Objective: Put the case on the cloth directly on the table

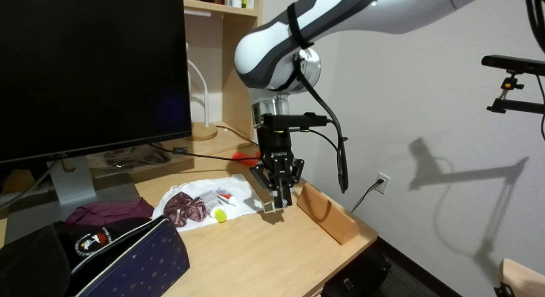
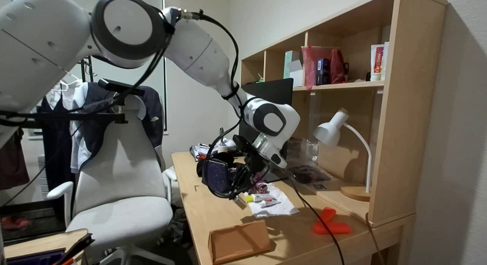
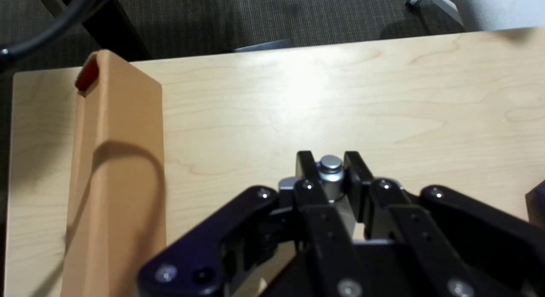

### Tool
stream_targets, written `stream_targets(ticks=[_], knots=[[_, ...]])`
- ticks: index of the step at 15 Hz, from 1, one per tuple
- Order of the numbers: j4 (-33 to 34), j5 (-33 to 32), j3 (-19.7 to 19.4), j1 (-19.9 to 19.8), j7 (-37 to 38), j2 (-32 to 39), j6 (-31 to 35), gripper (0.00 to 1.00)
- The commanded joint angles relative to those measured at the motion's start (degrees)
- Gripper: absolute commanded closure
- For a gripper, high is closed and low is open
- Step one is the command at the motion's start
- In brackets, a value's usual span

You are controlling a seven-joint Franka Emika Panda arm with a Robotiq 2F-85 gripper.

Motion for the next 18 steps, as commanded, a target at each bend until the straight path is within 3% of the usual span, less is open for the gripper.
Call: stream_targets(ticks=[1, 6, 13, 17, 18], knots=[[6.96, 1.30, 0.04, -1.05, 0.94, 4.81, -2.99, 0.88], [13.11, 1.66, 0.19, -1.91, 0.42, 8.86, -4.24, 0.88], [22.84, 4.58, 0.62, -3.87, 1.22, 14.08, -15.83, 0.88], [26.39, 4.97, 0.59, -4.13, 0.82, 15.67, -18.47, 0.88], [23.10, 3.62, -0.08, -3.35, 0.11, 14.18, -15.92, 0.79]])
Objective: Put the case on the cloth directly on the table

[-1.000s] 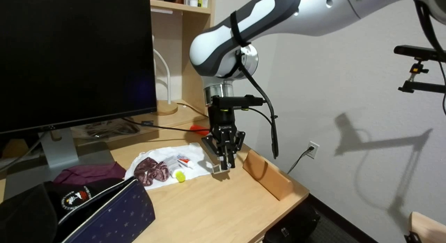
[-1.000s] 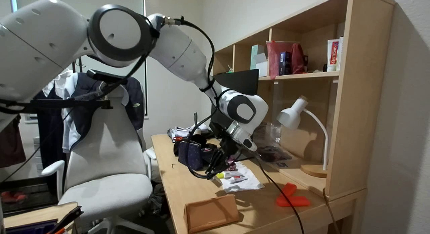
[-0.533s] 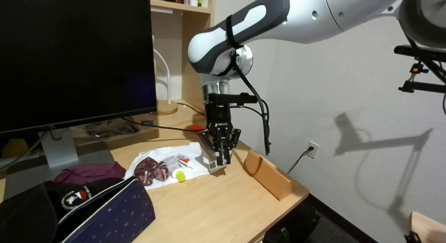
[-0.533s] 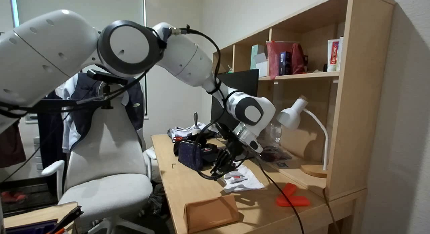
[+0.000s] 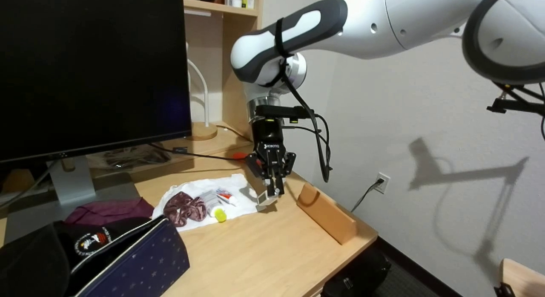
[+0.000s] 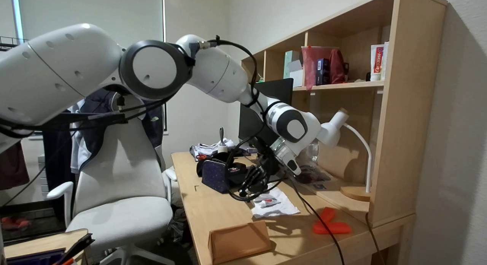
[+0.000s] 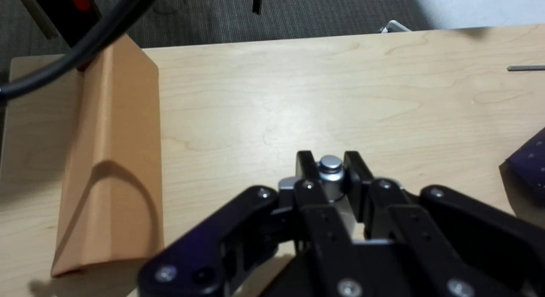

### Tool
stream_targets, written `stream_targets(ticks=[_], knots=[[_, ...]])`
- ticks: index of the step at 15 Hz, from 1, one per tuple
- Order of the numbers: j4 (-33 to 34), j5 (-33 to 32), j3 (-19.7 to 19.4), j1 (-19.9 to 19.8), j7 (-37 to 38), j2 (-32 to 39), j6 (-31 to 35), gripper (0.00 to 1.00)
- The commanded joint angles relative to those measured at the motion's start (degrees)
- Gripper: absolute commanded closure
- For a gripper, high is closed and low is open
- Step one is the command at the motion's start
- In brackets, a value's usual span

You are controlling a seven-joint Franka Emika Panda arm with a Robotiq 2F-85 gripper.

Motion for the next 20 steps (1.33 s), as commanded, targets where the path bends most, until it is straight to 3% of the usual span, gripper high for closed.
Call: stream_targets(ticks=[1, 3, 4, 20], knots=[[0.87, -0.16, 0.25, -0.19, 0.10, 0.42, -0.38, 0.79], [1.23, -0.15, 0.28, -0.18, 0.09, 0.55, -0.41, 0.79], [1.26, -0.15, 0.29, -0.18, 0.10, 0.55, -0.42, 0.88], [15.70, 1.51, 1.65, -2.03, 1.52, 11.61, -3.13, 0.88]])
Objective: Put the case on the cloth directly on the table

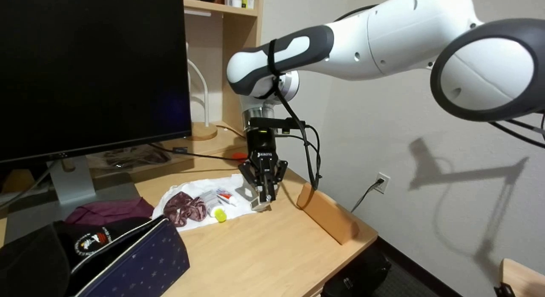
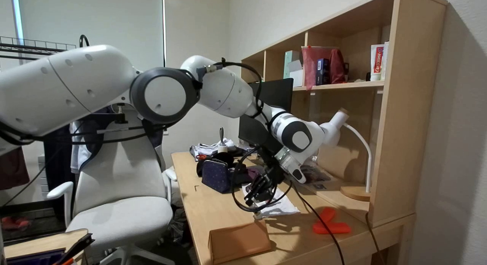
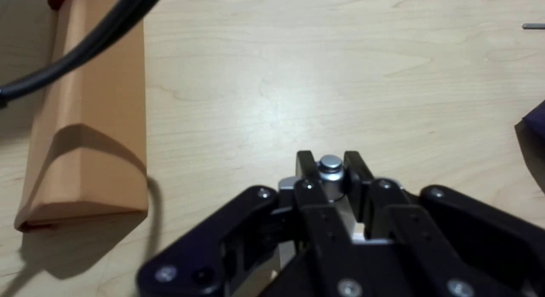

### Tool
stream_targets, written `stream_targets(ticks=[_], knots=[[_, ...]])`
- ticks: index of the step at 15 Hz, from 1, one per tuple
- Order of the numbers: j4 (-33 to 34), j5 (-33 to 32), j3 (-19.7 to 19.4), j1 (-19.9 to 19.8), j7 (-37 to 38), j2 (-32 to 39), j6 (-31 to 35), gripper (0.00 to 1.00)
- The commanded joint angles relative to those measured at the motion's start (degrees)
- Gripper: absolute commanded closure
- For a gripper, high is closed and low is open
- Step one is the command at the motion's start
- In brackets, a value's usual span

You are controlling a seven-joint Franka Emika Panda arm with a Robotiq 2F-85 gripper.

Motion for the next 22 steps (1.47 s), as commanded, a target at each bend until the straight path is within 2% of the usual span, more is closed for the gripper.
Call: stream_targets(ticks=[1, 7, 12, 17, 18, 22], knots=[[5.70, 1.26, 1.55, -1.70, 1.51, 3.28, -2.72, 0.88], [10.05, 0.39, 1.77, -1.95, 1.51, 5.71, -4.76, 0.88], [13.39, -0.26, 1.33, -1.26, 4.92, 7.71, -11.03, 0.88], [16.44, -0.35, 1.19, -1.12, 7.22, 9.90, -13.90, 0.88], [16.88, -0.42, 1.18, -1.05, 7.46, 10.26, -14.06, 0.57], [18.63, -0.45, 1.26, -0.92, 8.50, 11.40, -14.36, 0.35]])
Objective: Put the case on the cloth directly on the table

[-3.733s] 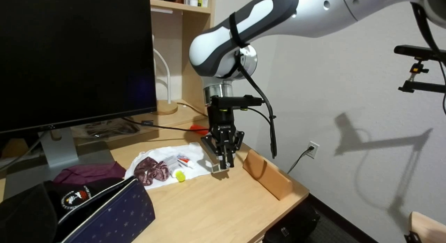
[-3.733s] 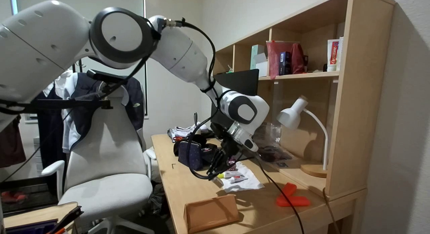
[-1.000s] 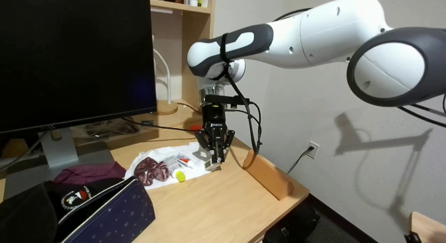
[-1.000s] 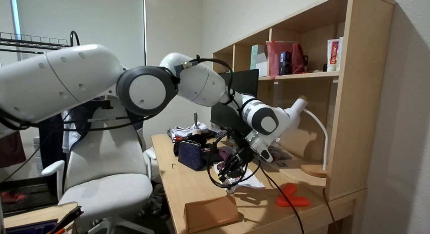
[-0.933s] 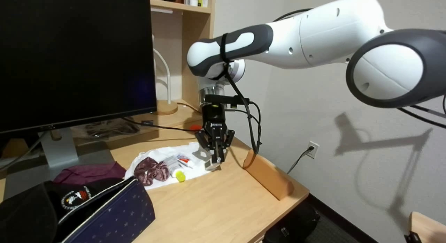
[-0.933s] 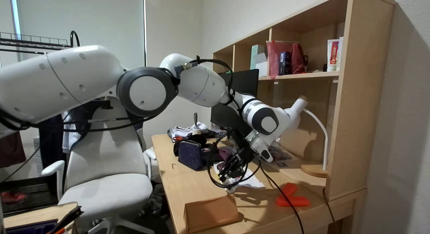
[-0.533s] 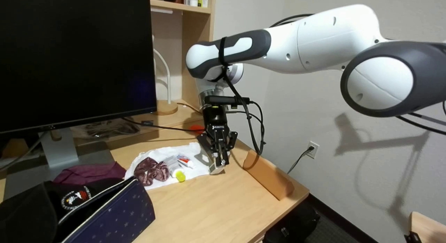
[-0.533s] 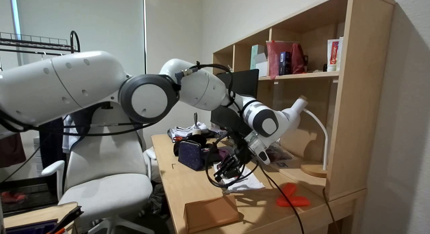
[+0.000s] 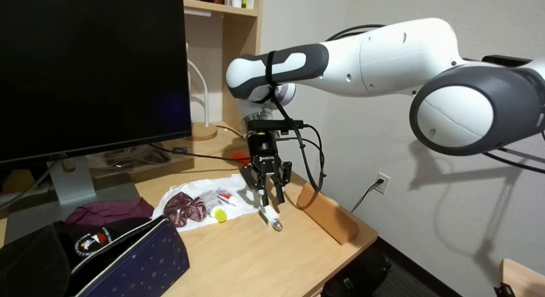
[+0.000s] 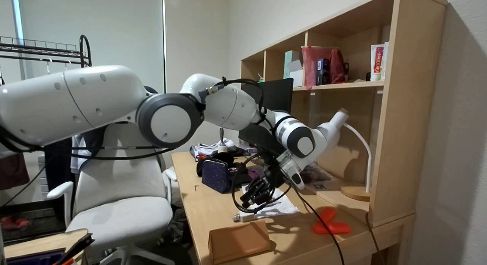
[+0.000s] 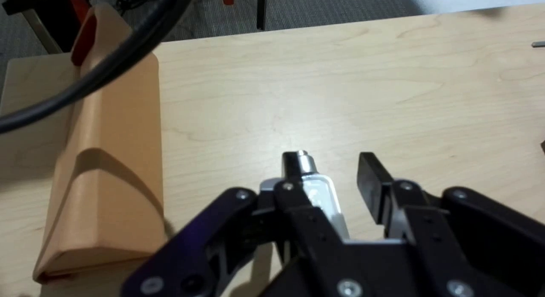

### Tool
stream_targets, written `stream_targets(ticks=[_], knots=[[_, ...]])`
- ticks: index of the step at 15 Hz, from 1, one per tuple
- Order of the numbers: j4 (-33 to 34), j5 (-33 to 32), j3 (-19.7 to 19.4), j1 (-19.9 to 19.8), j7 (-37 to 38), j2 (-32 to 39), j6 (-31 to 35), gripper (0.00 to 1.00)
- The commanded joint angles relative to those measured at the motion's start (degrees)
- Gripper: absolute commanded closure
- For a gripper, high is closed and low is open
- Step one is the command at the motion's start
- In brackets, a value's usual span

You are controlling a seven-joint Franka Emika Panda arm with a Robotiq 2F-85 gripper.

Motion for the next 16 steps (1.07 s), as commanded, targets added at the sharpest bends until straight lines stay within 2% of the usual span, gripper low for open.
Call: stream_targets(ticks=[1, 5, 6, 9, 16], knots=[[5.03, 0.00, 0.03, 0.17, 2.31, 2.73, -2.15, 0.27], [4.87, -0.71, -0.26, 0.66, 1.25, 1.97, -0.52, 0.03], [4.71, -1.20, -0.35, 0.85, 0.02, 1.63, 0.30, 0.01], [4.33, -1.03, -0.03, 0.99, -2.05, 1.06, 2.08, 0.00], [-1.03, -3.56, -2.13, 3.59, -7.73, -2.20, 16.92, 0.00]])
